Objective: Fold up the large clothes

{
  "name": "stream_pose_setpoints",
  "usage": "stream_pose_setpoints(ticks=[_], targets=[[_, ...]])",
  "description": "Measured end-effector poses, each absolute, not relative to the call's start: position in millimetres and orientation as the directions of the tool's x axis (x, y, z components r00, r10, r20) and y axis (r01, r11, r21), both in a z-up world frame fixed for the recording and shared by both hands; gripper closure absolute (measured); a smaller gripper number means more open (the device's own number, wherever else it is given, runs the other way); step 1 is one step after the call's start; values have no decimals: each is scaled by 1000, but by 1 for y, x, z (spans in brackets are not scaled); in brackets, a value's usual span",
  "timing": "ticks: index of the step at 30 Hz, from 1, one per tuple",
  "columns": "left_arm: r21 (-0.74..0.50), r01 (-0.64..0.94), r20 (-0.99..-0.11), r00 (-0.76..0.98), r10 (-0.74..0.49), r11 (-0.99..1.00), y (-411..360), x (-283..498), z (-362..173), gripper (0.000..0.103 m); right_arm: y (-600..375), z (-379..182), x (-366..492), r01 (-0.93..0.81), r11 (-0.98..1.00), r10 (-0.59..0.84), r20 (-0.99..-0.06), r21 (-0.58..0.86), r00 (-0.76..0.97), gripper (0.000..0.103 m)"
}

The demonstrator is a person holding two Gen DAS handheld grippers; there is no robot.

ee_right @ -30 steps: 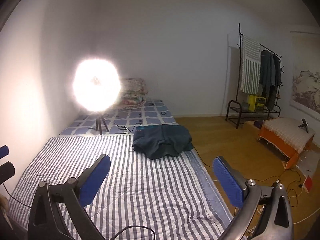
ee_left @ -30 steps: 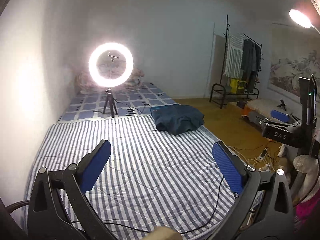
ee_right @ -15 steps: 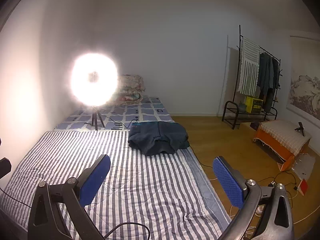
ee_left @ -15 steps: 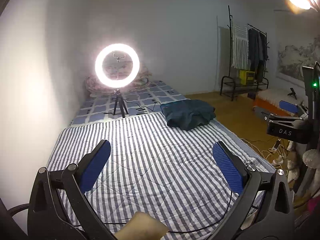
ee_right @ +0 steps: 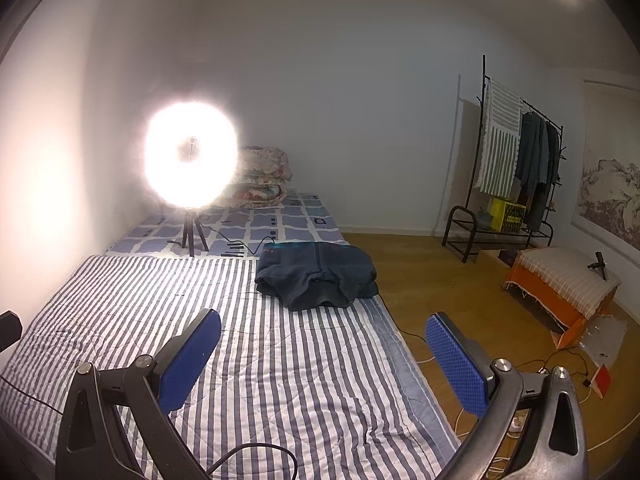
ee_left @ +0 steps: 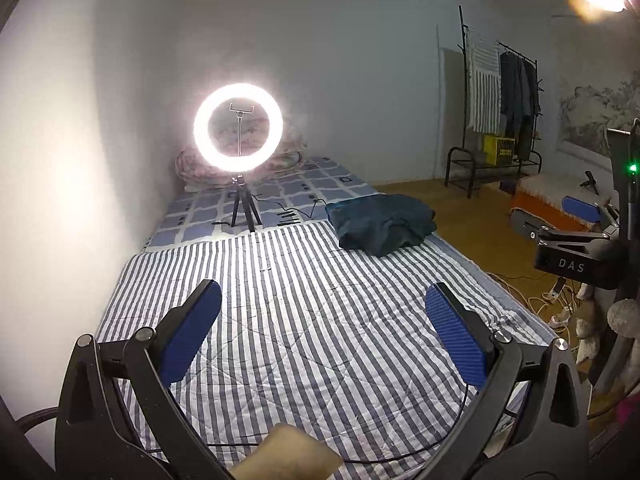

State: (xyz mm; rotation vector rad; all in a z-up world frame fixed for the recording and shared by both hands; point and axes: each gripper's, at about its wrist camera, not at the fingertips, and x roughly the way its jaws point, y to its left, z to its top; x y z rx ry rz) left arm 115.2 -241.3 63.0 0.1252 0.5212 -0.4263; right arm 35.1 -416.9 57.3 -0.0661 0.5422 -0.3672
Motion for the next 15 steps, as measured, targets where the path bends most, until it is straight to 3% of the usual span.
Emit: stream_pose_setpoints(ticks=[15], targets=[[5,439,-501,779,-378,898,-243,113,64,0,-419,56,35,328,933,-356,-499,-147,790,0]])
